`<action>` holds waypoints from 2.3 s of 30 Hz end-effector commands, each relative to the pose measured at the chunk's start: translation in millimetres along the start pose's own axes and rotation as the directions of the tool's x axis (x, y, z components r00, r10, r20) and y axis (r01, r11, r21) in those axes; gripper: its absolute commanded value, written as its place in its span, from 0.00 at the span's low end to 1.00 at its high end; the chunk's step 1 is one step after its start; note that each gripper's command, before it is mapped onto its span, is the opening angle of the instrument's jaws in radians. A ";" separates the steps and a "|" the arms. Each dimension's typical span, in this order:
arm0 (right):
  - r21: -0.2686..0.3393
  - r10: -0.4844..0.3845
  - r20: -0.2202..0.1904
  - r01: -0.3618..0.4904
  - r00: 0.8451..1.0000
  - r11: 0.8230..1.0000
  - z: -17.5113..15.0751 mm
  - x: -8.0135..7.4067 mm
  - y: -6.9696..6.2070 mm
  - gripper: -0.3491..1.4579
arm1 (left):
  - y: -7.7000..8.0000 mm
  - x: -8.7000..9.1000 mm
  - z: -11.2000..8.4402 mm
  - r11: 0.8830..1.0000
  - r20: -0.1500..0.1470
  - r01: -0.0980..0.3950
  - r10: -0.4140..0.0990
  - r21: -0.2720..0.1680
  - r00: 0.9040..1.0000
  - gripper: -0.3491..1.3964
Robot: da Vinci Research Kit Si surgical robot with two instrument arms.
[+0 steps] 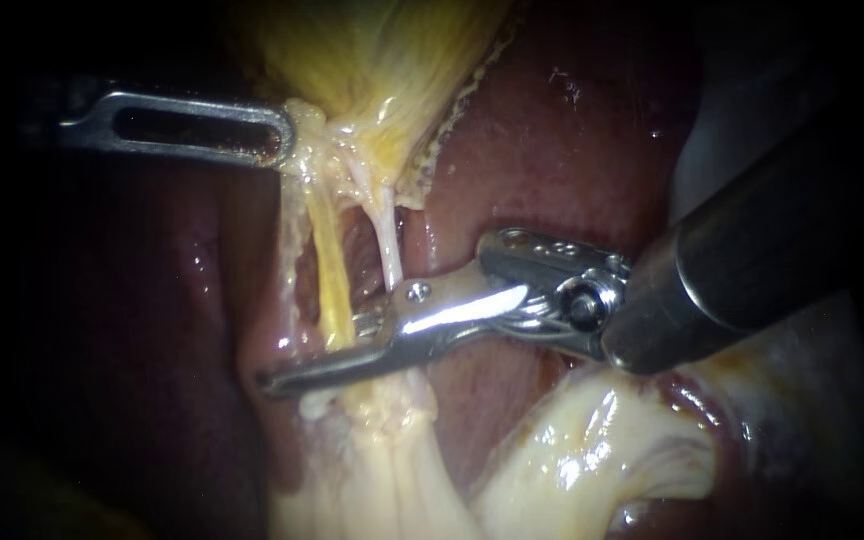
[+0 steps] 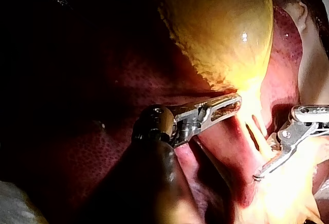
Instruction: Clipping second clip left tube
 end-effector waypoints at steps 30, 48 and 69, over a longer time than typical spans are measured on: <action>-0.315 0.004 0.084 0.023 0.996 0.949 -3.6 -3.5 4.2 0.47 | 0.0 0.2 0.1 1.000 -0.001 -0.001 0.001 0.002 1.000 0.00; -0.109 0.000 0.016 0.001 1.000 0.994 -1.7 -1.3 -0.9 0.45 | 0.0 0.2 0.0 1.000 -0.001 -0.001 0.001 0.002 1.000 0.00; 0.073 -0.009 0.004 0.009 1.000 0.997 -0.4 -0.3 -3.6 0.33 | 0.0 0.2 0.0 1.000 -0.001 -0.001 0.001 0.002 1.000 0.00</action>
